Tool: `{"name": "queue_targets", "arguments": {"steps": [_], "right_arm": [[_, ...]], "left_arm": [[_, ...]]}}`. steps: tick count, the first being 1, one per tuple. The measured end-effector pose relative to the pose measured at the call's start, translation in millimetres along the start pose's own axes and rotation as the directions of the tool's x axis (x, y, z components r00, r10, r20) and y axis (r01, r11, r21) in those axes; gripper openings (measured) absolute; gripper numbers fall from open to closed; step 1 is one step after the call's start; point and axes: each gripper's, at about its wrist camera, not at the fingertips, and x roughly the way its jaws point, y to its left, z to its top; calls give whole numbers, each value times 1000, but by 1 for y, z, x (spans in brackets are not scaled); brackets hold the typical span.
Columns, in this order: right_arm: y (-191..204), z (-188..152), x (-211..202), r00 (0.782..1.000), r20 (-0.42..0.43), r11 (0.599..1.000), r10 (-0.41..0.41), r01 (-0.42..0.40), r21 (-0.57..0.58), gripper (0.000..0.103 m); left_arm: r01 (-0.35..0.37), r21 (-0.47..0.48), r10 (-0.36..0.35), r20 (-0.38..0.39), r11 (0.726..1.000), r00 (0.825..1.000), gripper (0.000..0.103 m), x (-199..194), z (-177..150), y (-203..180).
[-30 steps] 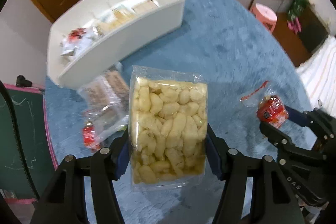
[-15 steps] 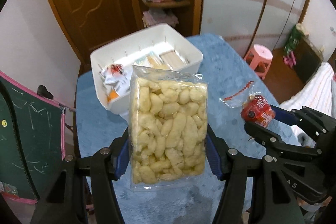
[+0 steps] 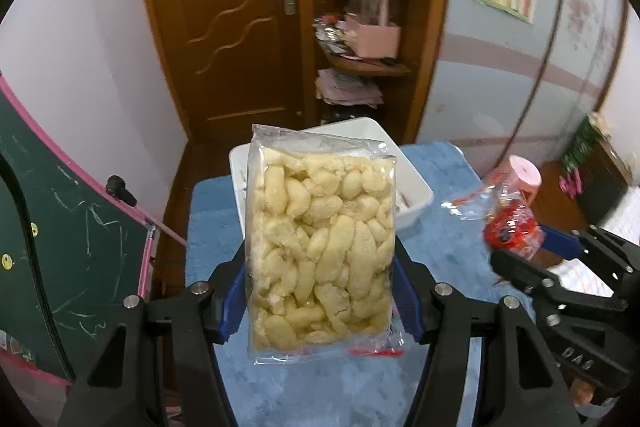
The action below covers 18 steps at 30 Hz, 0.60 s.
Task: Organize snacks
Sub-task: 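Carry both packets over the white tray and open both grippers to release them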
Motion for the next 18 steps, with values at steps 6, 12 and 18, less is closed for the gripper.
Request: {"name": "queue_targets", "arguments": {"steps": [6, 12, 18], "right_arm": [[-25, 34, 29, 999, 12, 997, 38, -39, 59, 48], [-37, 62, 52, 998, 22, 995, 63, -65, 79, 48], [-38, 83, 65, 997, 42, 995, 71, -73, 62, 48]], "left_arm": [[-40, -49, 40, -5, 998, 999, 61, 29, 28, 8], [-66, -61, 67, 7, 996, 998, 61, 51, 47, 3], [-84, -57, 85, 6, 995, 996, 61, 70, 61, 0]]}}
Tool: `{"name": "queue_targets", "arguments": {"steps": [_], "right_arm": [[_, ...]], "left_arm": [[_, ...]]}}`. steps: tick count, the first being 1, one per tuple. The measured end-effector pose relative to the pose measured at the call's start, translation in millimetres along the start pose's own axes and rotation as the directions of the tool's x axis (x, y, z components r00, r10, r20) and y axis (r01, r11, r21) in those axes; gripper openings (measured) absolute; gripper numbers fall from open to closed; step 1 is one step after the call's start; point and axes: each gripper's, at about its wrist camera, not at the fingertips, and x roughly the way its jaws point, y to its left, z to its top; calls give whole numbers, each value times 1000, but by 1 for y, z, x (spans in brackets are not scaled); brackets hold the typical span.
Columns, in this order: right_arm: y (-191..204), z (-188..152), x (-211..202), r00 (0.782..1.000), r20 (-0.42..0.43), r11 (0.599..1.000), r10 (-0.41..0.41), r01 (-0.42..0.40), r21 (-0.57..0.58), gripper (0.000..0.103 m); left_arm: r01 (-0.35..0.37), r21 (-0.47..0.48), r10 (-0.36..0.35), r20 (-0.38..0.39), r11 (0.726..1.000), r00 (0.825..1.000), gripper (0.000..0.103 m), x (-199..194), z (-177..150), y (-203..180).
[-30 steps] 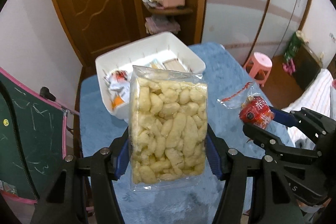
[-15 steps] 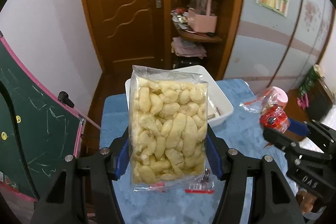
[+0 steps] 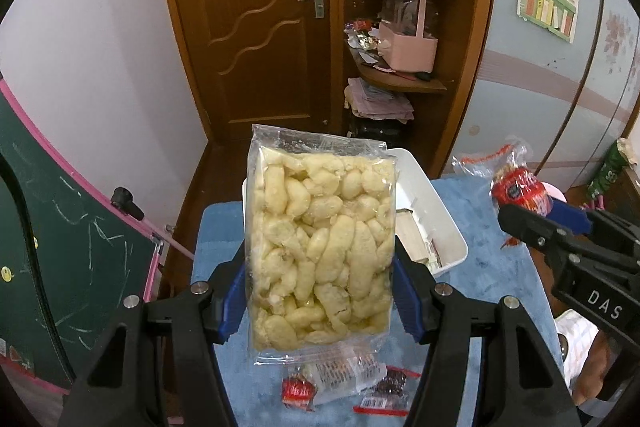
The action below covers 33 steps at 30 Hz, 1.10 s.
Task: Organize snacks
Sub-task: 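Carry both packets over the white tray and open both grippers to release them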
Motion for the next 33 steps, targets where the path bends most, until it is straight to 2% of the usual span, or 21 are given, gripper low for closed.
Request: {"name": "queue_targets", "arguments": {"steps": [14, 15, 17, 20, 24, 33], "right_arm": [[6, 45, 47, 997, 37, 995, -70, 72, -66, 48], [6, 48, 52, 996, 38, 994, -83, 85, -69, 48], [6, 51, 58, 995, 31, 993, -91, 93, -76, 49], [1, 56, 67, 995, 13, 993, -102, 103, -60, 49], [-8, 53, 72, 998, -17, 997, -68, 68, -22, 49], [-12, 44, 71, 996, -38, 997, -78, 77, -25, 49]], "left_arm": [[-39, 34, 39, 13, 999, 999, 62, 50, 48, -13], [-44, 35, 43, 14, 998, 999, 63, 54, 51, -13], [-68, 39, 68, 20, 997, 997, 78, 59, 56, -11], [-98, 40, 97, 33, 994, 995, 92, 65, 60, -8], [-82, 48, 82, 15, 995, 997, 93, 73, 60, -6], [-81, 59, 82, -10, 995, 997, 93, 74, 48, -13]]}}
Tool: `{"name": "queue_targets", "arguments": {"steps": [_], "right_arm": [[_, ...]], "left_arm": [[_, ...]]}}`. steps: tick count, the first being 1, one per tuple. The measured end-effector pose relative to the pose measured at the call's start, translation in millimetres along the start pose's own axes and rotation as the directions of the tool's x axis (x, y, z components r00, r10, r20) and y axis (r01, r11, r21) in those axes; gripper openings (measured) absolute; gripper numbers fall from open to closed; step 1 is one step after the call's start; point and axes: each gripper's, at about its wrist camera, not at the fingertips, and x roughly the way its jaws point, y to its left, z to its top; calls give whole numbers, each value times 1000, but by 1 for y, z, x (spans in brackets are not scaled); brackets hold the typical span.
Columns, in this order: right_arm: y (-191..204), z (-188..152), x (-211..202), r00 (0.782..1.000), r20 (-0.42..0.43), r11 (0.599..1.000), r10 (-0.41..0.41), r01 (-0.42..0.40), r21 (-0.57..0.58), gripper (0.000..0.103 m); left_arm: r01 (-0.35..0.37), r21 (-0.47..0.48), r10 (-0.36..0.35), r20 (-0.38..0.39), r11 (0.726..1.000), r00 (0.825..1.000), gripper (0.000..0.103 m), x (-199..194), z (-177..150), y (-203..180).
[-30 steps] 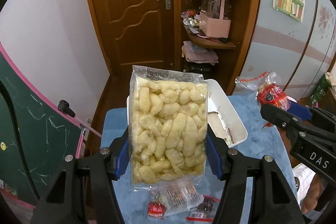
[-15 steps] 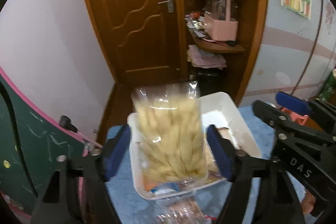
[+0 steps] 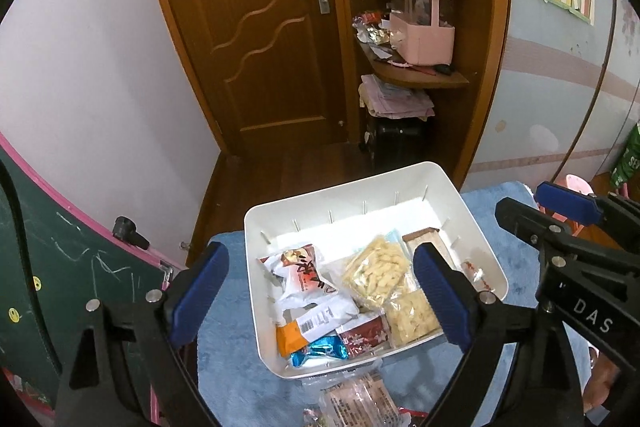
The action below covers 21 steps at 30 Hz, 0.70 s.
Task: Organize snacks
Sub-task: 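Withdraw both tools from the tray toward the remaining loose packets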
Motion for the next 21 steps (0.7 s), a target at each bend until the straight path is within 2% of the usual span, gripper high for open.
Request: {"name": "queue_targets", "arguments": {"steps": [6, 13, 21], "right_arm": [[4, -7, -10, 1000, 13, 1000, 5, -5, -10, 50], [9, -23, -26, 999, 32, 1000, -9, 9, 0, 61], [15, -47, -50, 999, 38, 999, -35, 35, 0, 61]], "left_arm": [[9, -6, -9, 9, 1000, 1000, 93, -11, -6, 4], [20, -30, -20, 13, 999, 1000, 93, -26, -17, 14], [59, -40, -58, 22, 997, 998, 93, -48, -38, 23]]}}
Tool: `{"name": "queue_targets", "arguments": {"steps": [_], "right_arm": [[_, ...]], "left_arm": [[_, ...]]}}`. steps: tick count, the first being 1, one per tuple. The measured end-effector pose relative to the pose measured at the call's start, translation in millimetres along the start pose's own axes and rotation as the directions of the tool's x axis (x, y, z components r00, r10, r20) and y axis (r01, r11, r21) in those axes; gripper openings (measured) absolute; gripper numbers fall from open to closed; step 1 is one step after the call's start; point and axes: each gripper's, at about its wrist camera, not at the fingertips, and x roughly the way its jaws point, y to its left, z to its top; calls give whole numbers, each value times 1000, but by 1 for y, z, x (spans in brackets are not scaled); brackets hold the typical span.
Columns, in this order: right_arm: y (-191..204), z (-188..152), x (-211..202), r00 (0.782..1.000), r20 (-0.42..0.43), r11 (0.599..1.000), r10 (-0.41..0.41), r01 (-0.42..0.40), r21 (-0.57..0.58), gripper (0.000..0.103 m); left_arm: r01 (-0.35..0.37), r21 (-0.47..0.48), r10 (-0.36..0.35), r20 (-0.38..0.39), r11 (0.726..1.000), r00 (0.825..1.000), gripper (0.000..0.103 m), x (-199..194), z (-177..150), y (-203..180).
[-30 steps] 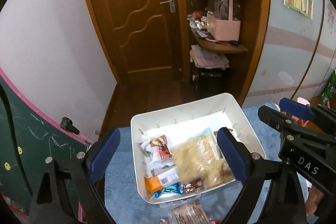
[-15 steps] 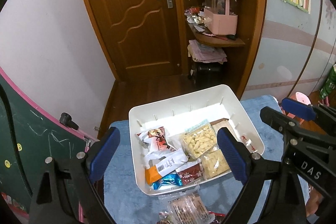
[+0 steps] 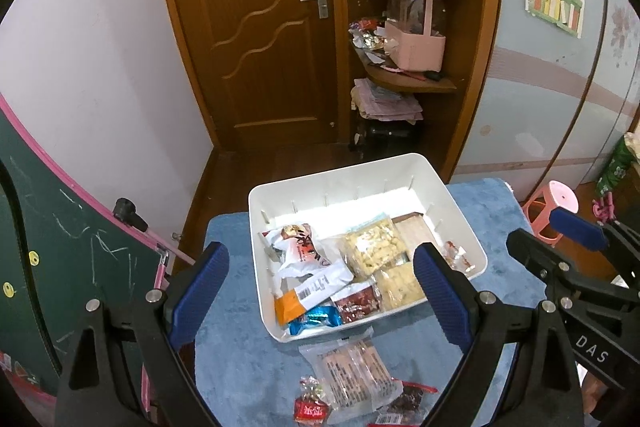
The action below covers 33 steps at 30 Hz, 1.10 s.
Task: Organize snacks
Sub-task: 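Withdraw both tools from the tray toward the remaining loose packets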
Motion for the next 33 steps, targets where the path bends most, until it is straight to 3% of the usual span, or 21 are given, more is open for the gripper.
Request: {"name": "queue_targets", "arguments": {"steps": [15, 25, 33], "right_arm": [[-14, -41, -32, 998, 30, 999, -51, 51, -1, 69], [-19, -66, -15, 996, -38, 997, -78, 77, -21, 69], [-23, -95, 9, 989, -122, 996, -80, 75, -44, 69]], "left_arm": [[50, 52, -48, -51, 997, 998, 93, -20, -43, -4], [69, 37, -61, -178, 997, 982, 93, 17, -77, -10], [46, 25, -36, -293, 999, 955, 93, 60, -104, -15]]}}
